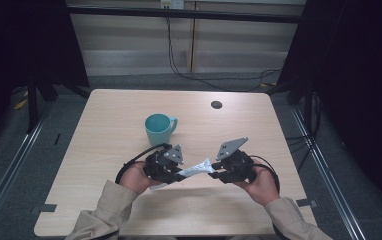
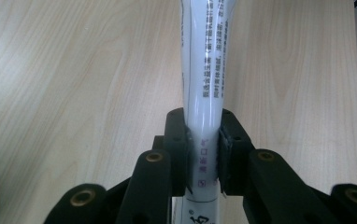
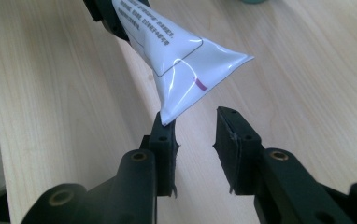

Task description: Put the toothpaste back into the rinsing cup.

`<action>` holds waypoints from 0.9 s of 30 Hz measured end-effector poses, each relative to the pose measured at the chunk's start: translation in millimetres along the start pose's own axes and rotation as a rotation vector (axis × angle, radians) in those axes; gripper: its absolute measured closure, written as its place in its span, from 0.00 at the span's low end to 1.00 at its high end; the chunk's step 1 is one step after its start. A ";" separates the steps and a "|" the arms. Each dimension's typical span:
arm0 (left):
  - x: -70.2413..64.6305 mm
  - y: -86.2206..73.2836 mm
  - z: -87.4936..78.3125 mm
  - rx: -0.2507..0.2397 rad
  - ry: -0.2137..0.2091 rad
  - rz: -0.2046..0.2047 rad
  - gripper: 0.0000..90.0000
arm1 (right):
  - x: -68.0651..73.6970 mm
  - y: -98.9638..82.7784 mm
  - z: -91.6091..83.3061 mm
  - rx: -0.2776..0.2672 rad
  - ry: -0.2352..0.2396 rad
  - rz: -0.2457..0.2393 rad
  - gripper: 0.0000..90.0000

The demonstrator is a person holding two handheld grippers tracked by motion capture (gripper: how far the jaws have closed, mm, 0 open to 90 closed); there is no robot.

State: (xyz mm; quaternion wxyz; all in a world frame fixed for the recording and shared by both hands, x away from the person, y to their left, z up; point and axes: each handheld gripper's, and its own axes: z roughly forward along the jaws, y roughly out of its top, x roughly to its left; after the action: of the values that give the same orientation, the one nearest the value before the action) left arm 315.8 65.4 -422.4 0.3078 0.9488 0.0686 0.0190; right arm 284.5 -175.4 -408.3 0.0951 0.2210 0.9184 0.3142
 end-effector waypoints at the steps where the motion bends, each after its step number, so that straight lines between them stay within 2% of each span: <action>1: -1.0 1.6 1.2 0.027 0.011 0.010 0.86 | 0.3 1.1 -1.3 -0.015 0.008 0.006 0.76; 2: -2.0 2.4 3.4 0.044 0.022 0.019 0.86 | 0.8 3.4 -4.2 -0.056 0.028 0.022 0.75; 4: -1.8 1.9 2.3 0.029 0.034 0.008 0.86 | 3.2 8.8 -4.7 -0.035 -0.003 0.003 0.75; 5: 0.0 1.1 1.1 0.018 0.025 -0.008 0.86 | 2.7 8.9 -4.7 -0.023 -0.004 -0.002 0.75; 6: 1.0 1.0 0.7 0.021 0.022 -0.017 0.86 | 2.0 8.4 -5.9 -0.035 0.002 0.007 0.75; 7: -0.1 1.2 0.6 0.030 0.037 -0.012 0.86 | 0.8 8.4 -7.0 -0.052 0.014 0.017 0.76; 8: -1.0 1.8 0.7 0.045 0.046 -0.004 0.87 | 1.0 9.2 -7.4 -0.044 0.013 0.015 0.76; 9: -1.0 2.1 0.4 0.049 0.044 -0.004 0.87 | 2.5 10.2 -6.9 -0.039 0.003 -0.003 0.76; 12: 0.0 2.2 -1.6 0.048 0.053 -0.013 0.86 | 2.9 11.5 -5.9 -0.044 0.004 0.010 0.76; 14: -0.9 3.2 -2.9 0.056 0.068 0.002 0.87 | 2.6 12.6 -6.2 -0.050 0.000 0.012 0.76; 16: 0.0 2.7 -5.0 0.047 0.075 -0.007 0.87 | 3.4 14.1 -6.4 -0.039 -0.007 -0.003 0.75; 18: 2.9 0.2 -8.7 0.010 0.076 -0.034 0.87 | 2.0 12.9 -6.3 -0.049 -0.002 0.008 0.72; 19: 2.9 0.2 -8.7 0.010 0.076 -0.034 0.87 | 2.0 12.9 -6.3 -0.049 -0.002 0.008 0.72; 20: 4.8 -1.9 -12.5 -0.011 0.075 -0.049 0.87 | 0.7 8.9 -4.6 -0.040 -0.018 0.015 0.62; 22: 5.7 -3.1 -14.7 -0.014 0.082 -0.053 0.87 | -1.0 2.7 -1.6 -0.034 -0.024 0.034 0.52; 25: 9.1 -5.7 -19.2 -0.038 0.083 -0.074 0.87 | -2.2 -7.1 2.4 -0.039 -0.039 0.048 0.37; 27: 12.6 -8.2 -23.5 -0.072 0.081 -0.094 0.87 | -4.3 -16.4 7.6 -0.028 -0.045 0.069 0.33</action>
State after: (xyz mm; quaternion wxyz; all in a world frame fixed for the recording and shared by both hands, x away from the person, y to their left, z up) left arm 325.5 87.5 -408.3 0.3392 0.9313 0.1249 0.0455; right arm 285.1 -184.9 -424.3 0.1082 0.2580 0.9034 0.3251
